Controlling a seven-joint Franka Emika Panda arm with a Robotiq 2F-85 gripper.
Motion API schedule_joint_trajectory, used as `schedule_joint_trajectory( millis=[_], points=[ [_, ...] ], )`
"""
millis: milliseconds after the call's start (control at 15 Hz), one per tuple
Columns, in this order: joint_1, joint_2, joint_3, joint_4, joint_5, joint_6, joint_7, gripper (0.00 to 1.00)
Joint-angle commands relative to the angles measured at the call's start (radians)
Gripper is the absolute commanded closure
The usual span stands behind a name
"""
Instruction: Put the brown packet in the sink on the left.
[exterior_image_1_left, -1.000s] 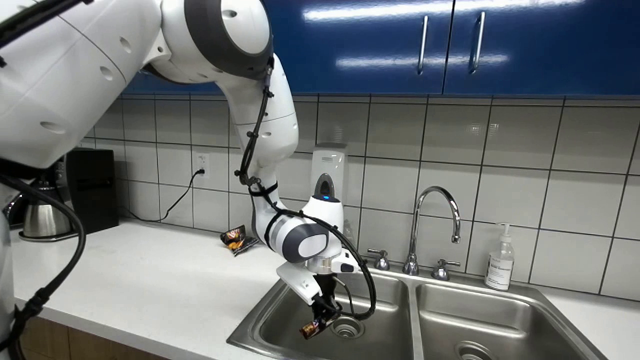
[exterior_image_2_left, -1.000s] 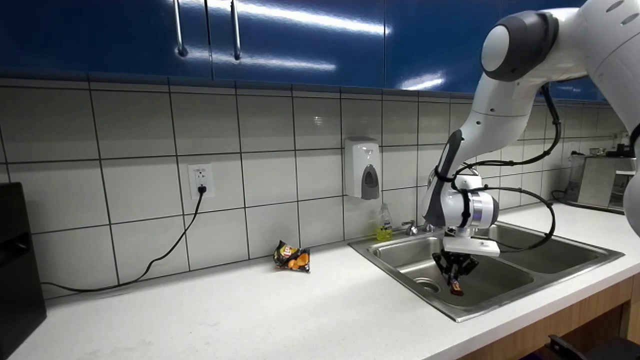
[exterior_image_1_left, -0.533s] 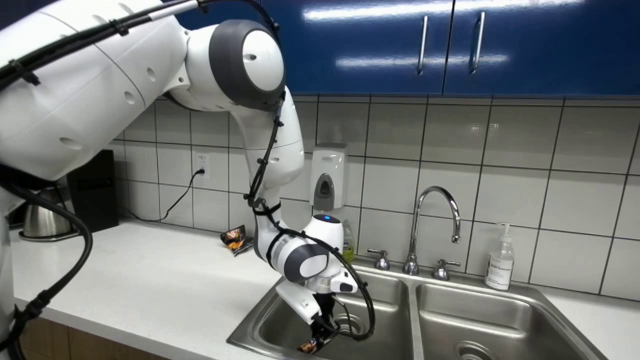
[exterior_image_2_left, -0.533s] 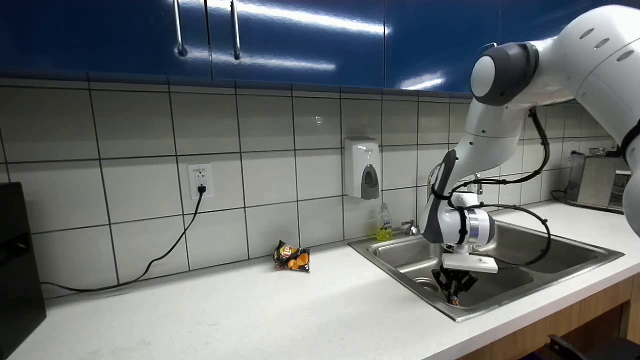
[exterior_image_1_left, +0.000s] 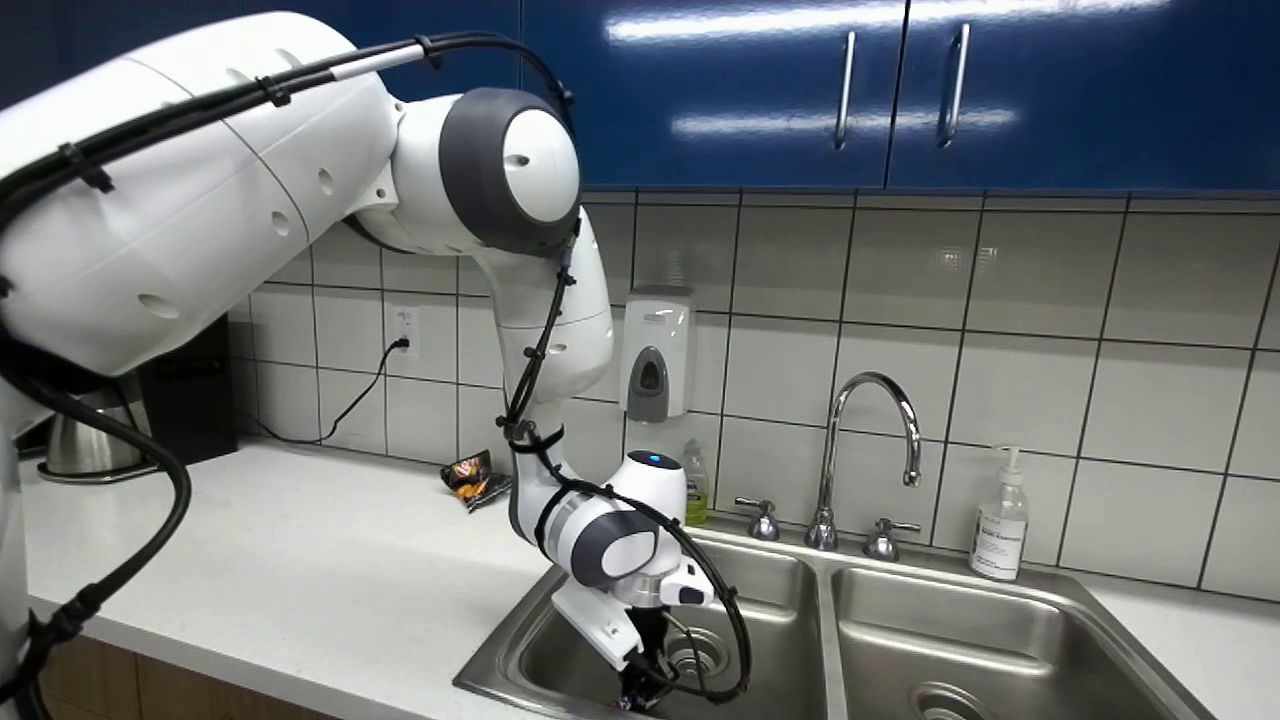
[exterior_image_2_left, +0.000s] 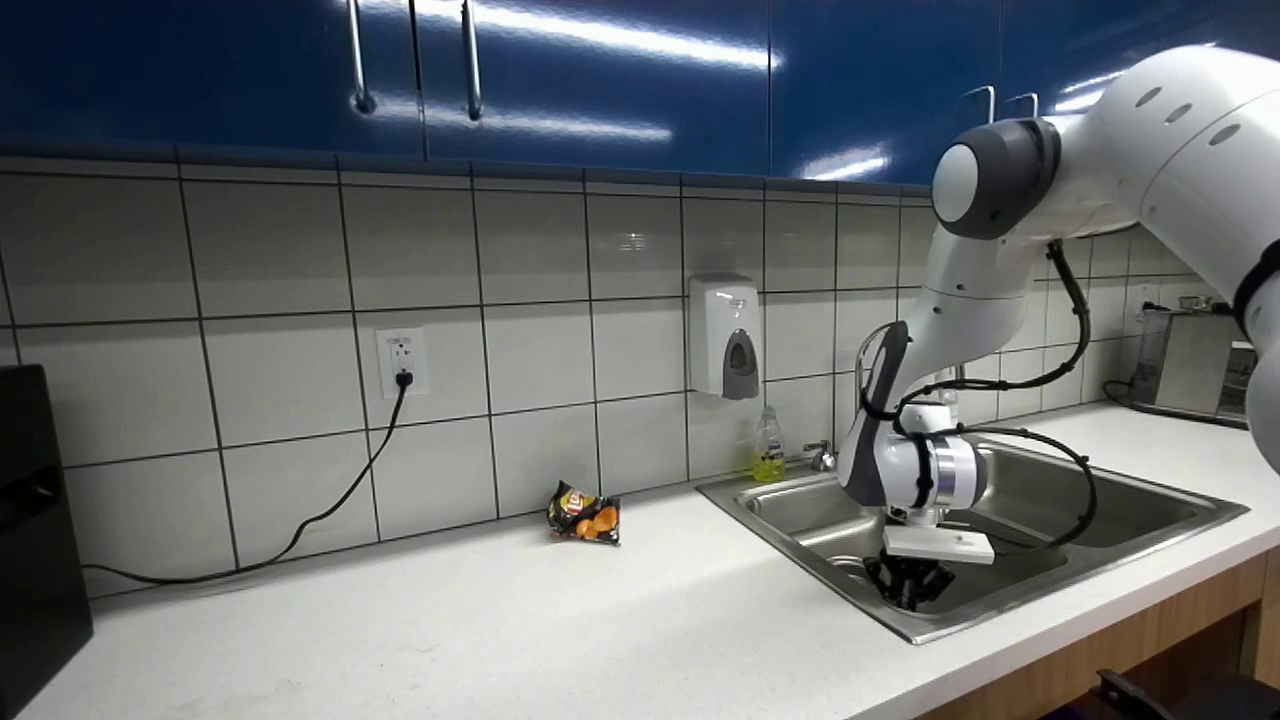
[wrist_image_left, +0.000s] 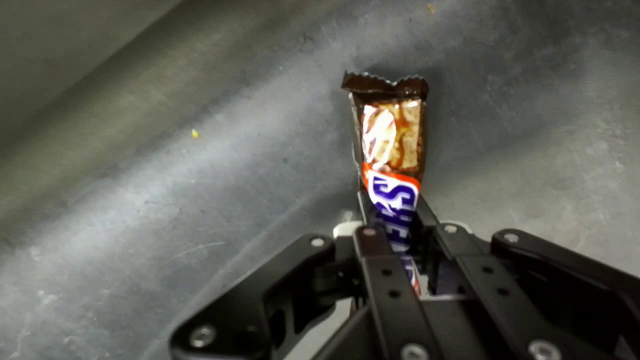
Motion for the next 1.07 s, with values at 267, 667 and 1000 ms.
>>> schedule_joint_trajectory(
  millis=[267,667,1000],
  points=[
    [-0.007,0.014,0.006,0.031,-0.023,0.002,0.014,0.42],
    [-0.008,-0.025,0.033,0.024,-0.014,0.007,0.009,0.01],
    [0.009,-0.051,0.034,0.022,-0.011,0.046,0.024,0.0]
  ],
)
